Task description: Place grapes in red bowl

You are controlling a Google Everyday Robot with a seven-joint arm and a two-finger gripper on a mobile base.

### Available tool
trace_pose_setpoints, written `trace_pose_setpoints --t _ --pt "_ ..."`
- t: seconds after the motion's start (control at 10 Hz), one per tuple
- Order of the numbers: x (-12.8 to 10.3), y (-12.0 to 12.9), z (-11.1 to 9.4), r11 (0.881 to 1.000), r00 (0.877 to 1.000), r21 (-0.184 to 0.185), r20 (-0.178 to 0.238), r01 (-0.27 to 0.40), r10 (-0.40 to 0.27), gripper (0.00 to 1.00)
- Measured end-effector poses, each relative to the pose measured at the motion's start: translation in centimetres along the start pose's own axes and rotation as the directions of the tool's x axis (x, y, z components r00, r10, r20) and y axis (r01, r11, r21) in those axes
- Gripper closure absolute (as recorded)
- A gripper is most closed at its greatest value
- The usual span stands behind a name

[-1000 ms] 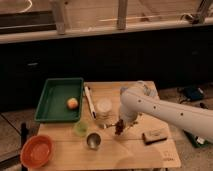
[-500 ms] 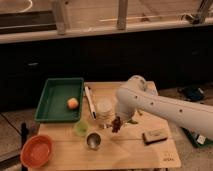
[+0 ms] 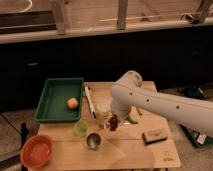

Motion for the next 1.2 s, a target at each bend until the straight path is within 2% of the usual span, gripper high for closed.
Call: trace_pose_setpoints --t 0.6,0.7,1.2 --pt "-1.6 -1.6 -1.9 0.995 0.995 -0.008 -0.023 0.097 -0.097 0.97" --pt "-2.5 -2.7 -2.2 0.992 0.991 -0.001 -0.024 0.13 -0.13 0.97" --pt "-3.8 -3.8 -3.9 0.974 0.974 -0.019 -0.037 0.225 -0.225 0.97"
